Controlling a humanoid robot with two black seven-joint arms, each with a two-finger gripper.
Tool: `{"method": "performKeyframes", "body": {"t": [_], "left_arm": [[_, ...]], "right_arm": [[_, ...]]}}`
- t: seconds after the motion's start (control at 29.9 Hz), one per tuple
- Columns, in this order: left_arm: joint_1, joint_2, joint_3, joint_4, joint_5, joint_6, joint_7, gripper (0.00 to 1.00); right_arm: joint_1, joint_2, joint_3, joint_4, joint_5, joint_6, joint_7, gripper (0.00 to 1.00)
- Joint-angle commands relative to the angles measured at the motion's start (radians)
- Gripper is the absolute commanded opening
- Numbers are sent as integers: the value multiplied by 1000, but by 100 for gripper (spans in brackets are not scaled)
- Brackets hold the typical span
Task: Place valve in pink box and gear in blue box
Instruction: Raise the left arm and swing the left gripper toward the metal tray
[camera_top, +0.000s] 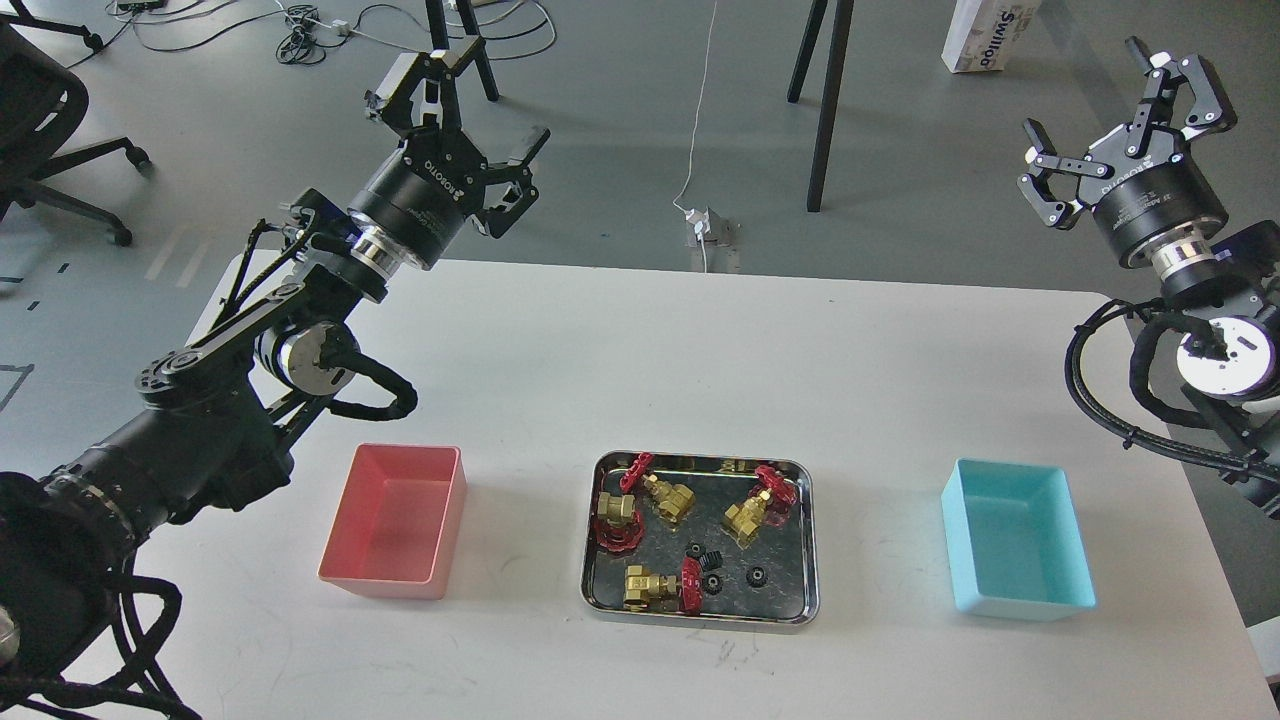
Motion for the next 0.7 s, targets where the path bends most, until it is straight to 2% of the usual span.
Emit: {"method": "performKeyframes", "body": {"t": [0.0, 0.2, 0.33, 0.47, 0.57, 0.67], "left_arm": [[-2, 13, -6, -6, -1, 0, 0, 100], [-4, 0, -26, 14, -22, 0, 0, 100], [-11, -56, -44, -4, -16, 0, 0, 100], [-4, -4, -79, -186, -13, 0, 0, 100], [-16, 112, -79, -361, 86, 0, 0, 100], [-76, 244, -66, -535, 264, 0, 0, 99]], "right_arm": [[-32, -5, 15, 25, 0, 0, 0, 100], [-22, -24, 110, 104, 14, 0, 0, 100], [71, -34, 188, 152, 14, 0, -3, 100], [119, -101, 199, 259, 14, 0, -3, 100], [109, -126, 204, 313, 16, -60, -3, 100], [87, -132, 202, 326, 16, -172, -5, 100]]}}
